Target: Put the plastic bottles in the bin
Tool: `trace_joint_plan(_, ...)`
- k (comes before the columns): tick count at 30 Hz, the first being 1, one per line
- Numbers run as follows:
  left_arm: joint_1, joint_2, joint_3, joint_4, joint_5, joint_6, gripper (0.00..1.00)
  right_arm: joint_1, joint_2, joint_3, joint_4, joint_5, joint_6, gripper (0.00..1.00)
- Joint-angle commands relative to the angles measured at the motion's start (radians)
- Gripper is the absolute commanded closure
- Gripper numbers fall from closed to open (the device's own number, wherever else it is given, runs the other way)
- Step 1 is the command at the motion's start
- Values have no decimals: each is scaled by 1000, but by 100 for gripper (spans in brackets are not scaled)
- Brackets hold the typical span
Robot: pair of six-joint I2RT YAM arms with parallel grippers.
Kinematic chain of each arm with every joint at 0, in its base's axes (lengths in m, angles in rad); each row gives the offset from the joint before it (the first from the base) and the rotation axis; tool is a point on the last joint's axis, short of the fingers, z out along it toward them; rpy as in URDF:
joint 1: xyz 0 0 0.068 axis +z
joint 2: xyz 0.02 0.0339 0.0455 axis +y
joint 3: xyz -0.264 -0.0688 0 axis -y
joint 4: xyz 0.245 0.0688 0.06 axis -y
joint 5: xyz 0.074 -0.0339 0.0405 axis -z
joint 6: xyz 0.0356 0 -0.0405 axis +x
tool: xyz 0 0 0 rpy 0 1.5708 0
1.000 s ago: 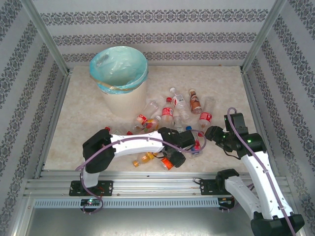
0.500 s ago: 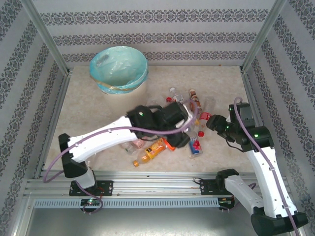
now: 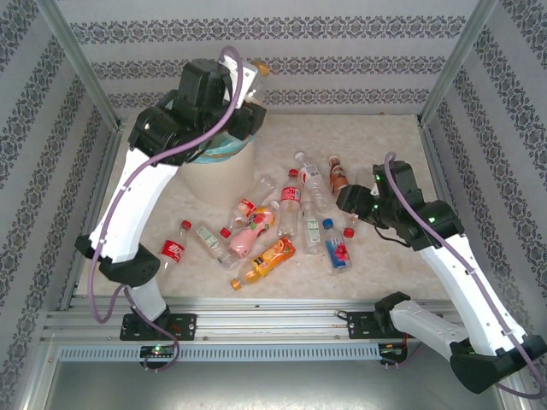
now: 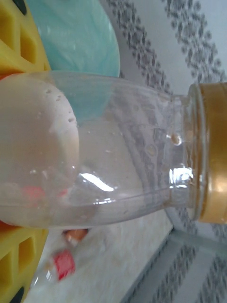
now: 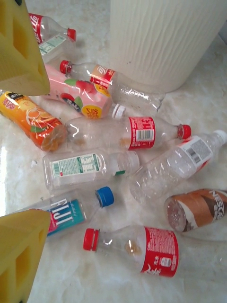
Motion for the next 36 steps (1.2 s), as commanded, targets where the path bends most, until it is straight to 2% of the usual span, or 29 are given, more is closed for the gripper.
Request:
trace_joint_plan(1, 83, 57, -5, 125, -25, 60, 56, 33, -4, 13, 50, 40, 28, 34)
trace_joint_plan(6, 173, 116, -34, 230, -33, 72, 55, 53, -18, -6, 71, 55, 34, 34)
trace_joint_plan(16, 315, 182, -216, 354, 98, -53, 52, 66, -36, -17, 73, 65, 43, 34)
trace_joint_plan(18, 328, 176, -263, 384, 120, -62, 51, 67, -39, -21, 73, 65, 45, 34)
trace_joint_plan(27, 347, 151, -380, 450, 167, -88, 30, 70, -44, -37, 80, 72, 57, 33)
trace_joint_plan(36, 358, 157, -390, 443, 180, -95, 30, 73, -58, -49, 79, 82, 66, 33)
